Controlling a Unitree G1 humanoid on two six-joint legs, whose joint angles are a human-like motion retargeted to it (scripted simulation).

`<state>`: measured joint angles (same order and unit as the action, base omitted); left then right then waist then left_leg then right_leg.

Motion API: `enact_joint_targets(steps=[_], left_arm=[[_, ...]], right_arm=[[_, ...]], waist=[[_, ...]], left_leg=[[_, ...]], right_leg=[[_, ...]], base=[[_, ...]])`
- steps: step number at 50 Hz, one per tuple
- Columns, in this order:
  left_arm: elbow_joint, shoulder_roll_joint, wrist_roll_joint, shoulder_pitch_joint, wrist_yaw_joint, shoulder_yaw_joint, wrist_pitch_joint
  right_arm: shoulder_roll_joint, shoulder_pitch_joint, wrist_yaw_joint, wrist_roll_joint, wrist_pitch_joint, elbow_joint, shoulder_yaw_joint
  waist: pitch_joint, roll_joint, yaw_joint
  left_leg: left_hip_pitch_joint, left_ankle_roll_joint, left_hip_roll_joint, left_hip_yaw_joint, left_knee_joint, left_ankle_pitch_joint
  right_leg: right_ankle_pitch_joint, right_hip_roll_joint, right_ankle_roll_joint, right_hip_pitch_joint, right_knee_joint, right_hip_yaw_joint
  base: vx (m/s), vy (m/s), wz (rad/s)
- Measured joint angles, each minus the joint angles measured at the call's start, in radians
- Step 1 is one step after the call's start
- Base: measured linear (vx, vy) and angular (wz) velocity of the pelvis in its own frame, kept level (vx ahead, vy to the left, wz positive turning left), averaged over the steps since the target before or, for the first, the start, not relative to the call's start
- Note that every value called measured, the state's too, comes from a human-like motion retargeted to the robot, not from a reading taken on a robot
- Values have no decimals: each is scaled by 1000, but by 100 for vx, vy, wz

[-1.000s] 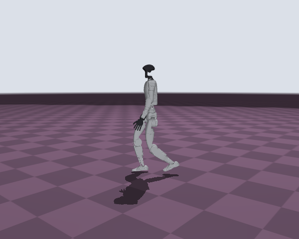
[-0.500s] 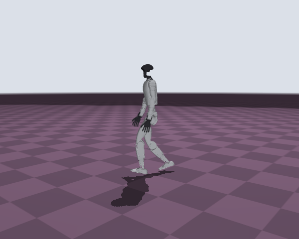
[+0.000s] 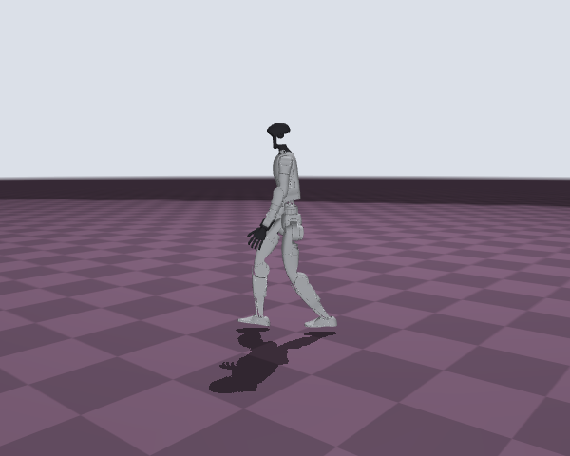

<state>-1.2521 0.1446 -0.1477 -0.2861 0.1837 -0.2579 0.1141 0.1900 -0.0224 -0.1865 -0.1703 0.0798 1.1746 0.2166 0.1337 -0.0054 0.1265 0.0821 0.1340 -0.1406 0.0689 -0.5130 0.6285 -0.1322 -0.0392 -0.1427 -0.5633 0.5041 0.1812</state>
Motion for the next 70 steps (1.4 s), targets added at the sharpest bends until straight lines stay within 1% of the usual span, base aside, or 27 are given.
enact_joint_targets(steps=[3, 6, 8, 10, 12, 15, 18, 21, 23, 25, 28, 30, 32, 35, 39, 42, 44, 45, 47, 50, 52, 55, 59, 63, 65, 67, 70], left_arm=[[-23, -18, -10, 43, -13, 11, -4], [-34, -24, 5, 94, -32, 7, -10], [-22, -18, 22, 114, -41, 0, -16], [-2, -9, 33, 133, -38, -5, -16], [24, 10, 39, 130, -37, 7, -20], [50, 26, 41, 149, -26, 30, -14], [39, 31, 41, 174, -15, 47, -16], [1, 32, 55, 201, -18, 61, -27], [-27, 23, 61, 243, -19, 63, -37], [-65, 13, 62, 289, -27, 66, -52], [-135, 13, 72, 337, -85, 90, -79], [-145, 20, 91, 348, -113, 99, -96], [-136, 32, 112, 332, -120, 92, -113], [-103, 52, 124, 271, -102, 85, -126], [-19, 80, 104, 144, -50, 75, -95], [59, 100, 94, 49, -15, 59, -52], [111, 106, 83, 8, 0, 53, -25], [135, 106, 77, -3, 7, 52, -13], [175, 100, 52, -2, 13, 53, 5], [208, 75, 41, 29, 6, 41, 12], [202, 55, 61, 49, -12, 27, 0], [148, 31, 105, 89, -38, 12, -25], [10, 28, 141, 188, -53, 30, -54], [-134, 60, 163, 317, -55, 88, -84], [-189, 77, 164, 394, -57, 119, -100], [-231, 95, 163, 459, -70, 155, -113], [-234, 120, 171, 501, -101, 199, -125]], right_arm=[[10, 10, -7, -21, 0, 33, -4], [31, 18, -10, -36, 6, 37, -1], [47, 19, -13, -31, 10, 18, -2], [60, 26, -21, -16, 17, -4, 3], [74, 6, -17, 10, 18, -28, 2], [84, -10, -6, 51, 24, -63, 7], [85, -32, 0, 85, 27, -75, 20], [81, -62, 4, 122, 17, -62, 34], [73, -60, 4, 137, 10, -51, 42], [66, -54, 5, 147, 2, -34, 44], [41, -63, 52, 145, -12, 5, 40], [27, -80, 82, 144, -22, 8, 36], [17, -96, 96, 143, -25, 0, 37], [6, -102, 99, 132, -20, -17, 47], [-4, -72, 87, 109, -15, -34, 51], [-5, -37, 79, 103, -20, -25, 40], [-3, -9, 74, 103, -24, -11, 32], [-2, 9, 70, 102, -26, -2, 30], [6, 32, 60, 94, -31, 20, 29], [35, 49, 51, 89, -36, 39, 36], [60, 44, 52, 110, -35, 39, 46], [86, 14, 59, 154, -32, 28, 61], [92, -53, 65, 175, -13, -15, 65], [88, -137, 53, 180, 7, -73, 69], [86, -159, 44, 185, 16, -109, 65], [77, -160, 43, 198, 21, -143, 67], [44, -150, 73, 223, 14, -171, 74]], waist=[[-8, 50, 11], [-13, 121, 10], [-13, 142, -5], [-12, 142, -33], [-1, 117, -65], [18, 75, -119], [33, 30, -164], [33, -27, -190], [19, -44, -200], [-7, -68, -206], [-24, -173, -190], [-27, -207, -166], [-18, -210, -141], [-3, -189, -100], [29, -147, -50], [39, -100, -33], [29, -68, -27], [20, -59, -24], [11, -17, -18], [12, 64, -22], [15, 81, -38], [21, 79, -83], [28, 50, -150], [4, 1, -183], [-19, -17, -188], [-40, -58, -184], [-50, -143, -157]], left_leg=[[-12, -74, 56, 18, -207, -68], [-130, -194, 141, 31, -555, -307], [-242, -217, 192, 19, -765, -427], [-354, -171, 239, -8, -919, -390], [-471, -112, 248, -28, -959, -300], [-598, -63, 231, -55, -838, -181], [-662, -73, 172, -57, -518, -149], [-657, -91, 75, -27, -147, -192], [-672, -84, 35, -9, -112, -212], [-678, -56, -1, -15, -180, -238], [-610, 32, -112, -78, -207, -238], [-541, 77, -154, -86, -174, -213], [-440, 95, -167, -69, -115, -184], [-266, 89, -156, -21, -14, -145], [-64, 53, -109, 45, 55, -90], [34, 17, -51, 75, 55, -48], [57, -11, -17, 90, -16, -21], [62, -27, -9, 95, -71, -19], [36, -91, 39, 88, -273, -90], [-110, -201, 133, 57, -693, -320], [-252, -174, 183, 17, -895, -354], [-471, -91, 228, -42, -1015, -245], [-666, -64, 232, -121, -719, -155], [-708, -88, 163, -154, -164, -192], [-722, -65, 135, -164, -134, -206], [-718, -9, 96, -192, -233, -224], [-663, 97, -5, -227, -328, -187]], right_leg=[[31, 62, 51, 27, 115, 0], [-29, 157, 124, 98, 128, 20], [-88, 201, 161, 162, 97, 16], [-157, 224, 180, 231, 77, 0], [-189, 225, 177, 327, 4, -28], [-261, 207, 171, 465, -48, -77], [-343, 157, 165, 581, -66, -116], [-418, 86, 148, 649, -16, -126], [-441, 58, 132, 665, 72, -124], [-404, 19, 101, 664, 197, -126], [-104, -150, 26, 561, 574, -143], [51, -237, 47, 443, 789, -147], [17, -291, 110, 326, 917, -132], [-128, -307, 171, 174, 938, -75], [-200, -226, 136, 60, 618, 19], [-152, -94, 61, 52, 220, 39], [-117, -18, 44, 70, 72, 19], [-110, 2, 49, 70, 74, 5], [-111, 54, 94, 98, 139, 2], [-196, 143, 187, 166, 207, 25], [-261, 166, 219, 231, 209, 23], [-345, 173, 228, 352, 174, 7], [-406, 142, 202, 544, 86, -18], [-406, 71, 154, 679, 29, -10], [-393, 43, 125, 699, 111, -33], [-292, -29, 88, 683, 304, -49], [0, -189, 68, 541, 717, -81]], base=[[33, -7, 5], [43, -7, -16], [56, -6, -17], [67, -7, -20], [76, -6, -26], [87, -3, -41], [94, 1, -35], [95, 4, -8], [96, 8, -6], [99, 10, -22], [97, 13, -21], [96, 15, -11], [96, 14, -16], [97, 9, 2], [98, 1, 41], [99, -3, 39], [98, -3, 35], [98, -4, 41], [97, -4, 33], [95, -4, 12], [97, -4, 11], [101, -4, -3], [109, 1, -29], [114, 8, -7], [116, 14, 7], [116, 17, -1], [111, 20, 25]])
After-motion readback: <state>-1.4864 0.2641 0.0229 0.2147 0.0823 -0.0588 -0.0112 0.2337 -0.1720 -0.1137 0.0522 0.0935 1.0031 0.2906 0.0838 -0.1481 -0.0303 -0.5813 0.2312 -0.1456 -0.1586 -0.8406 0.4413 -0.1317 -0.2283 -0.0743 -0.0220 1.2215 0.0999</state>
